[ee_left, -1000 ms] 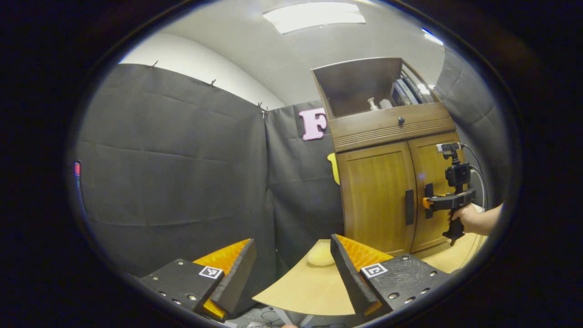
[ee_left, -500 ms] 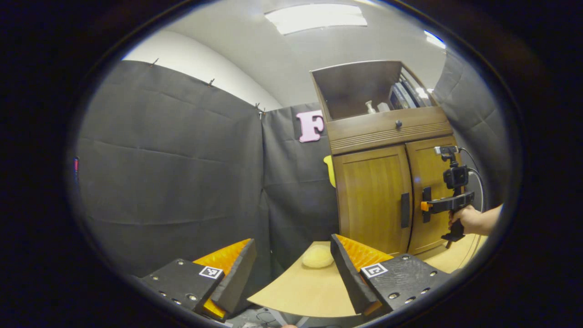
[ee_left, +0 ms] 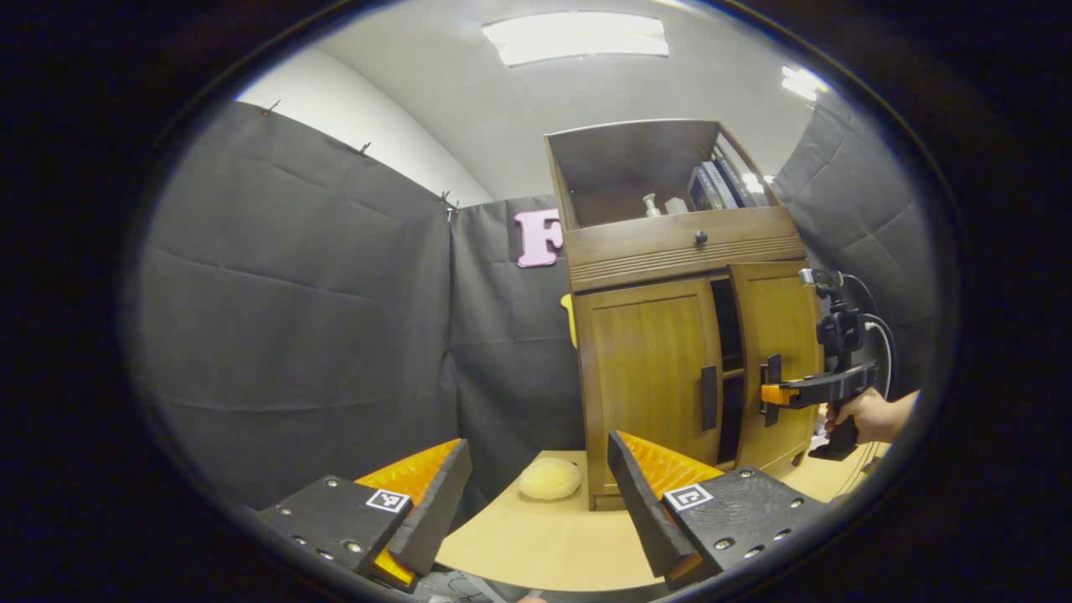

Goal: Open the right door of the double-door shoe cabinet with the right hand, and open the left door with the left hand.

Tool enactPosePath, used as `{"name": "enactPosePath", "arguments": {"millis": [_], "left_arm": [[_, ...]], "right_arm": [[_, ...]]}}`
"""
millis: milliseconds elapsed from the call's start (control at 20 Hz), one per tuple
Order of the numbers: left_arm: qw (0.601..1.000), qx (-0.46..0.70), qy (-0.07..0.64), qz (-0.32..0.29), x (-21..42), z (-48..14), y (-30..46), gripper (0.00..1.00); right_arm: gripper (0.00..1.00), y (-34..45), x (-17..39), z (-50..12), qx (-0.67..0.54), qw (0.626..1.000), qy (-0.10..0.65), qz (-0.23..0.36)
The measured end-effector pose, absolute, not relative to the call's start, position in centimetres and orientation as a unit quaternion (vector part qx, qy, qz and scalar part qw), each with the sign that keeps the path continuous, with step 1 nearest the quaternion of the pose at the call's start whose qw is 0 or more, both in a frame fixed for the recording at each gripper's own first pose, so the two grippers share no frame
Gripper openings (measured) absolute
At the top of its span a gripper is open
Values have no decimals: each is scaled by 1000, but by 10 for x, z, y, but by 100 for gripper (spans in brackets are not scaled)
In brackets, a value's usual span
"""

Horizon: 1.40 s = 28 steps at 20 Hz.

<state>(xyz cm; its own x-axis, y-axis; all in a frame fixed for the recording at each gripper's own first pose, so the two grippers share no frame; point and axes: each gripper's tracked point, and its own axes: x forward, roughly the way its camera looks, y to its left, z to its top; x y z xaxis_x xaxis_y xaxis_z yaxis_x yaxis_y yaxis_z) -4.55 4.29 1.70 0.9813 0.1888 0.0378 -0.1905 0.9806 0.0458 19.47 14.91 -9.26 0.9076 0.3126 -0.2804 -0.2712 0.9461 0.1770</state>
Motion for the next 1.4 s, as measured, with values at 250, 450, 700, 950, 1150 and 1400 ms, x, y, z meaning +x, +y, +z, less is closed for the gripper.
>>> {"name": "enactPosePath", "arguments": {"millis": [250,450,700,950,1150,1400], "left_arm": [[998,16,-19,64,-25,18,20,95],[999,11,-24,39,-13,18,3,95],[1000,3,-26,5,4,19,-28,95],[999,-2,-27,-30,15,19,-62,95],[998,-4,-29,-56,22,21,-84,95],[997,-5,-31,-74,18,21,-112,95]], "right_arm": [[17,127,168,-88,65,974,154,150],[20,104,148,-90,65,976,155,141],[20,71,124,-89,57,978,157,123],[16,36,105,-89,64,979,160,105],[15,2,99,-90,63,982,160,77],[14,-48,96,-93,66,984,165,34]]}}
